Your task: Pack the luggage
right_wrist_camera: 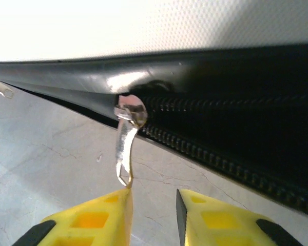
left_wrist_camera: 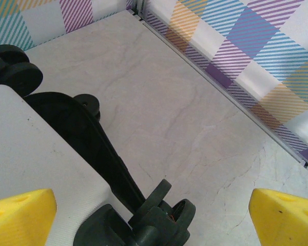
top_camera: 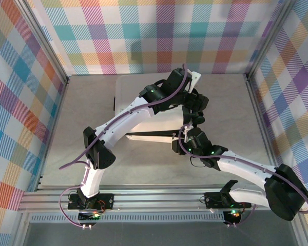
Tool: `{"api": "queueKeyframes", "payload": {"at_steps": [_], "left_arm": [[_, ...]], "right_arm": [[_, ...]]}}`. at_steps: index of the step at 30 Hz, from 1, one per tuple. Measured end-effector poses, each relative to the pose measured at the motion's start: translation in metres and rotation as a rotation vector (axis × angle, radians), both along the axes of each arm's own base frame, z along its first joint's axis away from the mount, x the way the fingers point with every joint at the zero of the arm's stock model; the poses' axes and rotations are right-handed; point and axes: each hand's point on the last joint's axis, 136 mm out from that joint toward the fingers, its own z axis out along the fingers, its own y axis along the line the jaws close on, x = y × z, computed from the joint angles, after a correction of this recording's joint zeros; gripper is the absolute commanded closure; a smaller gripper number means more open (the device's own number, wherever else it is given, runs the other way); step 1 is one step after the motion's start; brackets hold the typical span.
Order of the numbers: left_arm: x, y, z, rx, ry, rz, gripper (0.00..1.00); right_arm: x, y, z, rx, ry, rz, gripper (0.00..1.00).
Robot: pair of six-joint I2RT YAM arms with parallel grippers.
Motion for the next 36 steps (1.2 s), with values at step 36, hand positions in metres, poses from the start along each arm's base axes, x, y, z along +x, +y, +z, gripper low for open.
{"api": "queueKeyframes", "payload": {"at_steps": [36], "left_arm": [[0.007, -0.003, 0.002, -0.018, -0.03, 0.019, 0.04]], "right_arm": [[0.008, 0.018, -0.005, 0.046, 0.041, 0.005, 1.0]]}}
